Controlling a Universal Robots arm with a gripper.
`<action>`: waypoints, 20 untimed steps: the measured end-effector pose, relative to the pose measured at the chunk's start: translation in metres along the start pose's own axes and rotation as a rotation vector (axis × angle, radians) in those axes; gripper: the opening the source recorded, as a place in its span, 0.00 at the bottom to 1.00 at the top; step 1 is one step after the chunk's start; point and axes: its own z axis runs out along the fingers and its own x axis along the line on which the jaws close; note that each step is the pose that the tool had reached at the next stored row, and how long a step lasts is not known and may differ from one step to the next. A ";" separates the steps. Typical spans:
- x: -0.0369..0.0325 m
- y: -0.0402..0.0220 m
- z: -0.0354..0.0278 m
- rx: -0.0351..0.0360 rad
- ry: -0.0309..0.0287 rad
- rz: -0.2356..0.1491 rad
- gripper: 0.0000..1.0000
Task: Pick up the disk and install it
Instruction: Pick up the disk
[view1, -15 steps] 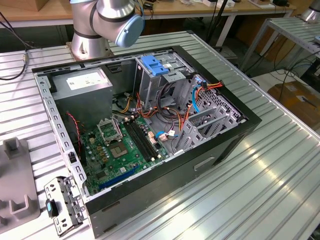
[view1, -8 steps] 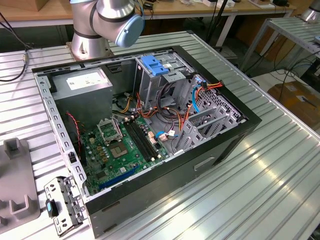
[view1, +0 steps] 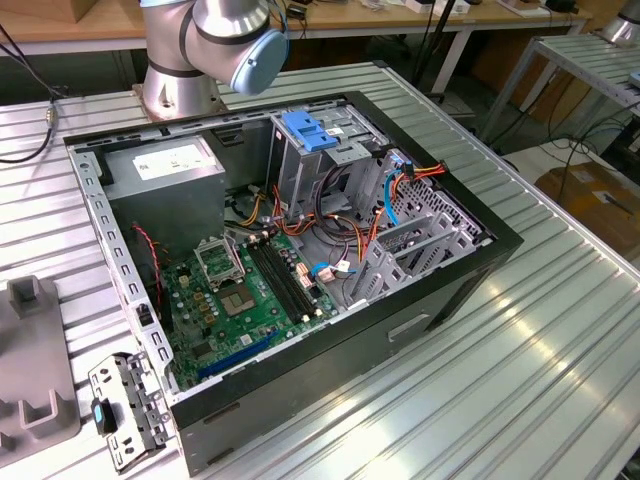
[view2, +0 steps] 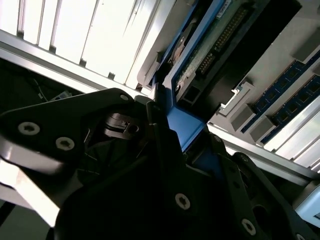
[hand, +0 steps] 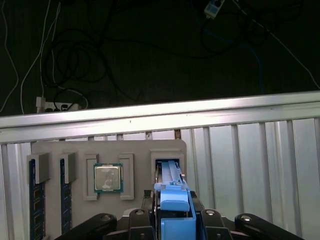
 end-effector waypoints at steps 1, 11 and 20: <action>0.0000 0.0000 0.0000 -0.0001 0.0001 -0.003 0.37; 0.0000 0.0000 0.0000 -0.0002 0.0000 -0.003 0.37; 0.0000 0.0001 -0.0073 -0.0001 0.0000 -0.003 0.37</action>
